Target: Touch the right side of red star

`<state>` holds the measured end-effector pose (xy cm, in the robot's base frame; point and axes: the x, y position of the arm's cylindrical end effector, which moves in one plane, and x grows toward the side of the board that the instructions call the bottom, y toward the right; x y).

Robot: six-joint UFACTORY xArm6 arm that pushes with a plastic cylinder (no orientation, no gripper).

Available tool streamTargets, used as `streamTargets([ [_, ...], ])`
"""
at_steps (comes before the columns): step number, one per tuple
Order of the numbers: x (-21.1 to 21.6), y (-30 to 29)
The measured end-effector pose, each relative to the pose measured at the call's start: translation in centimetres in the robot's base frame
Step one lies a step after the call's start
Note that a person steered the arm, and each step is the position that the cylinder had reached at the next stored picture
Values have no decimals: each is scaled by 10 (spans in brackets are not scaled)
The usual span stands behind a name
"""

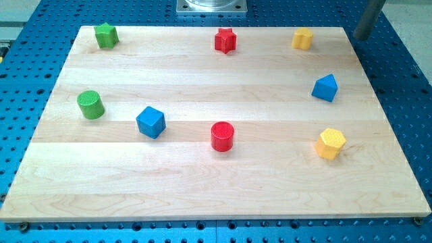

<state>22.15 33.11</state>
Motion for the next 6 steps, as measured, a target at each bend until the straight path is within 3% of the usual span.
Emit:
streamTargets([
  [2, 4, -8],
  [5, 90, -213],
  [6, 47, -220],
])
